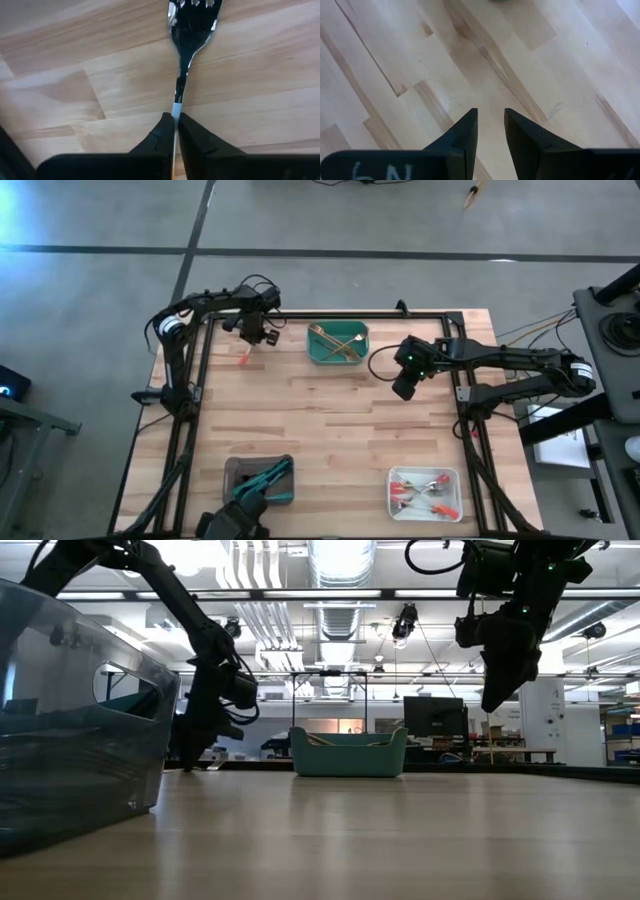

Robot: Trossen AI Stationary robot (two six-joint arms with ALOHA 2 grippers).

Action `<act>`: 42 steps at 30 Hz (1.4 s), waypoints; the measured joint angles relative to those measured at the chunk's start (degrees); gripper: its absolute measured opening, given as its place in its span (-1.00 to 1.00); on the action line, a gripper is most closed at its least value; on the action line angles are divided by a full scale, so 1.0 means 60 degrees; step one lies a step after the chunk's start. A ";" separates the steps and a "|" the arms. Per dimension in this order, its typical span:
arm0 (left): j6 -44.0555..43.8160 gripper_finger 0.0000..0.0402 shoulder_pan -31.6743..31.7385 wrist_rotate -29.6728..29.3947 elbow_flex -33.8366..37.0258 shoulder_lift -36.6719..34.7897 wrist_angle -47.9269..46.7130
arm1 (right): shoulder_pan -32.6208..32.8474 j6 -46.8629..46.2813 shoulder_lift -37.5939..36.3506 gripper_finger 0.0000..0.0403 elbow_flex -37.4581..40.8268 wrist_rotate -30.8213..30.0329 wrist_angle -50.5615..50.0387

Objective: Sort silverware by color (type)
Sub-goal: Put the orange fork into the white bin

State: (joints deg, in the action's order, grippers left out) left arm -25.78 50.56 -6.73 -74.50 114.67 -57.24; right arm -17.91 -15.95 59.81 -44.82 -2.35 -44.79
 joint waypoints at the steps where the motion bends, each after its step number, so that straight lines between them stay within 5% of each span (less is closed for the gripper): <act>1: -0.0003 -0.97 0.0037 0.0170 0.0007 0.0010 0.0042 | 0.0000 -0.0002 0.0000 -0.56 0.0000 0.0000 0.0024; 17: 0.1560 -1.00 -0.1357 0.1823 0.0044 -0.1227 0.1194 | 0.0004 -0.2012 0.0004 -0.56 0.0000 -0.0034 0.0572; 30: 0.0252 -1.00 -0.3102 0.2783 0.0018 -0.2065 0.4746 | 0.0004 -0.5908 0.0188 -0.56 0.0000 -0.0947 0.6075; 42: -0.1108 -1.00 -0.3787 0.3383 -0.0180 -0.2091 0.6717 | 0.0004 -0.5823 0.1691 -0.46 -0.0925 -0.1606 0.6800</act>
State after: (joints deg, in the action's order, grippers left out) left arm -32.43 27.84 13.57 -75.58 102.13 -16.93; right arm -17.89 -50.89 69.96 -50.37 -11.99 -3.99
